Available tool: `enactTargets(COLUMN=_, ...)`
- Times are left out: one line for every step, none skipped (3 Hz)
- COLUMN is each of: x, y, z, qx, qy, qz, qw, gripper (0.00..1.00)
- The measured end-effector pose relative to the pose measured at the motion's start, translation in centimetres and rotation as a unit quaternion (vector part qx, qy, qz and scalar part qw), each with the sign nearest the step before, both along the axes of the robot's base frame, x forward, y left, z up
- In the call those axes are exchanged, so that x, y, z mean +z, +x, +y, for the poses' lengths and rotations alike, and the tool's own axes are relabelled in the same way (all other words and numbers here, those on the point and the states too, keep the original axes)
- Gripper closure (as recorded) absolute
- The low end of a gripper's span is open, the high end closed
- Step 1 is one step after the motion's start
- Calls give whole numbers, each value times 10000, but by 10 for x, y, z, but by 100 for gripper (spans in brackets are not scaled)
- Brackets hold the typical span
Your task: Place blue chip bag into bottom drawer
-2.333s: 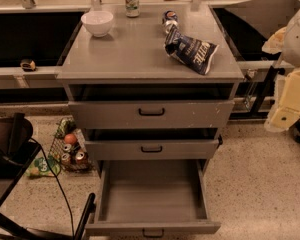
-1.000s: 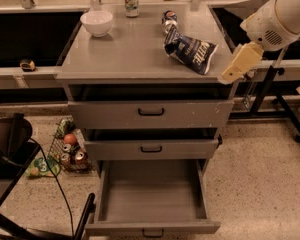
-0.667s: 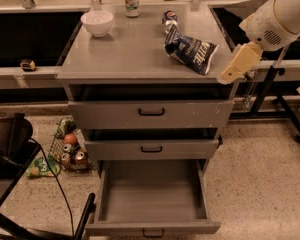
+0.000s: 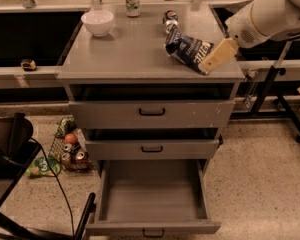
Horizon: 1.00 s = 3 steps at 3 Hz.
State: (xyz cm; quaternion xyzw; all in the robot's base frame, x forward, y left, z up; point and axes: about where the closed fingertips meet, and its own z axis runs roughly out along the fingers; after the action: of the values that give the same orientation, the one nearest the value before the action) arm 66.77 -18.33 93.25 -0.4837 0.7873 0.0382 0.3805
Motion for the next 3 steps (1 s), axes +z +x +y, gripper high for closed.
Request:
enactTargets(x=-11, y=38, z=20, qx=-19, qy=420, qz=-145, qw=9990, gripper=0)
enactTargets(x=-18, y=63, z=37, qx=-33, qy=772, qz=-240, qw=9967, gripper=0)
enactTargets(x=-24, y=75, z=55, qx=-61, qy=1026, qz=-274, qw=9943, gripper=0)
